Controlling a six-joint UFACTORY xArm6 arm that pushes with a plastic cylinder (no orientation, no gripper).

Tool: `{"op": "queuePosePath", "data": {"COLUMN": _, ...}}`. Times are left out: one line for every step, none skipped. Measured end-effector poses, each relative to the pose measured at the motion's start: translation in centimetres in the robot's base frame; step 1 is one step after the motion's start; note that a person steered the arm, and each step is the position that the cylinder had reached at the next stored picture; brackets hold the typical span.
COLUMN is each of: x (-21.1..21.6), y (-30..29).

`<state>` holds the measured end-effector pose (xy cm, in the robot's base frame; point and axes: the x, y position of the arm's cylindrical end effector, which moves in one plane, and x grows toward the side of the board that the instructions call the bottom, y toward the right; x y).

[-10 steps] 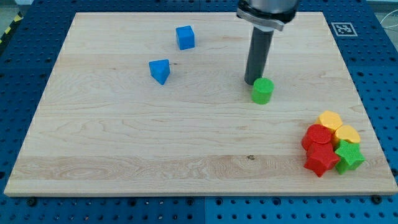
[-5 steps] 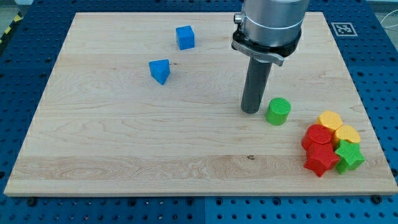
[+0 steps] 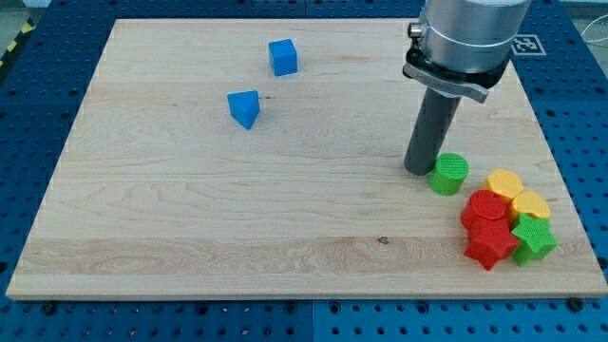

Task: Push the green circle closer to the red circle and yellow hexagon

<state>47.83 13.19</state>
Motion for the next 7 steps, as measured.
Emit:
{"op": "queuePosePath", "data": {"x": 0.1, "y": 1.0}}
{"op": "queuePosePath", "data": {"x": 0.3, "y": 1.5}}
{"op": "queuePosePath", "data": {"x": 0.6, "y": 1.6}}
{"op": "queuePosePath", "data": {"x": 1.2, "y": 2.0}}
{"op": "queuePosePath", "data": {"x": 1.2, "y": 2.1}}
{"op": "queuePosePath", "data": {"x": 1.2, "y": 2.1}}
{"op": "queuePosePath", "data": {"x": -1.5, "y": 2.1}}
